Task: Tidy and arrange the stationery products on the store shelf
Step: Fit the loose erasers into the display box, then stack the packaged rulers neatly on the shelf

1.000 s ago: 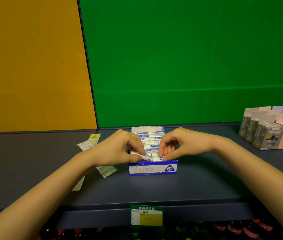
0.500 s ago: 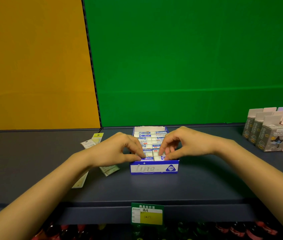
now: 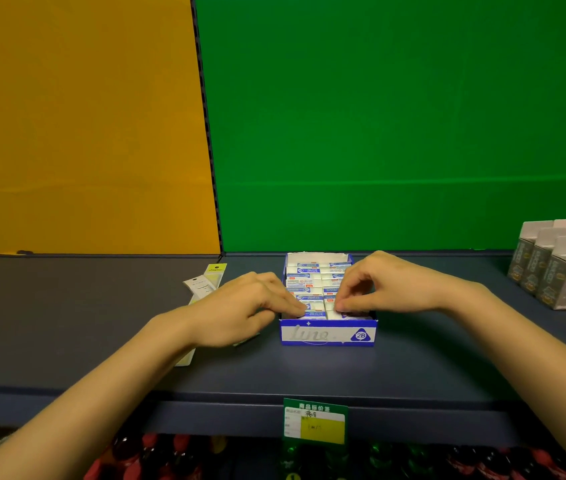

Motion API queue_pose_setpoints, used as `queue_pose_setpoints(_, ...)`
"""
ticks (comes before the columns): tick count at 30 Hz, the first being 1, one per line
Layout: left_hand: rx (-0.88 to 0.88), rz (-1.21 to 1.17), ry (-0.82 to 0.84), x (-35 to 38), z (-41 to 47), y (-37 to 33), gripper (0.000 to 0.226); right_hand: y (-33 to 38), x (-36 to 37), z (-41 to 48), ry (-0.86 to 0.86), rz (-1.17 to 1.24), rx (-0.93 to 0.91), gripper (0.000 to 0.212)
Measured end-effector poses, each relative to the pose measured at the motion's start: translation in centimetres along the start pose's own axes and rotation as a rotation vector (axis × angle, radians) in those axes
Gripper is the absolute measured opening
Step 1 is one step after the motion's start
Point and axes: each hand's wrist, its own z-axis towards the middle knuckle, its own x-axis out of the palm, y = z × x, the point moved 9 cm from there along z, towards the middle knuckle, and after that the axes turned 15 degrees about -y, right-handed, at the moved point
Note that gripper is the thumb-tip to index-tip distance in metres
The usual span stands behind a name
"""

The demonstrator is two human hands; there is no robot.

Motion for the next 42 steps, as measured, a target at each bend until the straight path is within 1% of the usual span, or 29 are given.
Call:
queue_pose_setpoints(3, -0.006, -0.017, -0.007, 0.1, -0.8, 0.0, 0.050, 1.1, -0.3, 0.8, -0.072, -0.094, -0.018, 0.018)
queue_pose_setpoints(5, -0.038, -0.050, -0.067, -0.5, -1.6, 0.4, 0.051, 2.3, -0.4, 1.3, -0.135, -0.095, -0.028, 0.019)
queue_pose_setpoints(7, -0.113, -0.096, -0.233, -2.1, -2.8, 1.7, 0.048, 4.0, -0.3, 2.1, -0.202, -0.082, -0.055, 0.019)
queue_pose_setpoints(9, -0.254, -0.108, -0.474, -4.5, -4.8, 4.3, 0.039, 5.6, 0.1, 3.0, -0.249, -0.059, -0.064, 0.020)
queue_pose_setpoints(10, -0.342, -0.076, -0.573, -5.6, -6.0, 5.7, 0.032, 6.4, 0.5, 3.5, -0.258, -0.049, -0.063, 0.020)
queue_pose_setpoints(11, -0.437, -0.009, -0.622, -6.2, -7.2, 7.2, 0.025, 7.0, 1.0, 4.0, -0.255, -0.048, -0.057, 0.021)
queue_pose_setpoints(12, -0.529, 0.092, -0.604, -6.4, -8.2, 8.5, 0.020, 7.7, 1.7, 4.6, -0.243, -0.055, -0.053, 0.022)
queue_pose_setpoints(13, -0.609, 0.198, -0.533, -6.1, -9.0, 9.6, 0.018, 8.4, 2.5, 5.2, -0.219, -0.073, -0.050, 0.023)
queue_pose_setpoints(15, -0.693, 0.342, -0.373, -4.9, -10.0, 11.0, 0.027, 9.7, 4.5, 6.2, -0.150, -0.112, -0.048, 0.025)
queue_pose_setpoints(16, -0.703, 0.374, -0.333, -4.4, -10.2, 11.3, 0.034, 10.2, 5.5, 6.6, -0.118, -0.129, -0.042, 0.026)
queue_pose_setpoints(18, -0.695, 0.428, -0.325, -4.0, -10.2, 11.2, 0.046, 10.7, 7.3, 7.4, -0.076, -0.192, -0.013, 0.028)
queue_pose_setpoints(21, -0.682, 0.457, -0.331, -3.9, -10.0, 11.0, 0.049, 10.5, 9.2, 8.1, -0.034, -0.328, 0.062, 0.038)
queue_pose_setpoints(24, -0.709, 0.400, -0.286, -3.6, -10.1, 11.6, 0.040, 10.0, 10.3, 8.4, -0.020, -0.401, 0.120, 0.049)
queue_pose_setpoints(27, -0.784, 0.295, -0.232, -3.4, -10.3, 12.8, 0.032, 9.7, 10.7, 8.6, -0.024, -0.388, 0.174, 0.050)
queue_pose_setpoints(30, -0.901, 0.108, -0.197, -3.1, -10.4, 14.0, 0.024, 9.3, 10.9, 8.8, 0.032, -0.361, 0.241, 0.050)
queue_pose_setpoints(33, -0.974, -0.074, -0.170, -2.8, -10.2, 14.7, 0.026, 8.9, 11.3, 8.9, 0.121, -0.343, 0.301, 0.052)
queue_pose_setpoints(36, -0.989, -0.119, -0.123, -2.6, -10.1, 14.9, 0.022, 9.0, 11.8, 8.7, 0.203, -0.292, 0.340, 0.057)
queue_pose_setpoints(38, -0.989, -0.136, -0.109, -2.5, -10.1, 15.1, 0.023, 9.1, 11.8, 8.5, 0.225, -0.230, 0.365, 0.059)
queue_pose_setpoints(40, -0.978, -0.162, -0.101, -2.2, -10.2, 15.4, 0.025, 9.1, 12.1, 8.5, 0.227, -0.182, 0.375, 0.056)
queue_pose_setpoints(42, -0.949, -0.165, -0.093, -2.0, -10.2, 15.4, 0.024, 9.1, 12.6, 8.7, 0.186, -0.157, 0.378, 0.049)
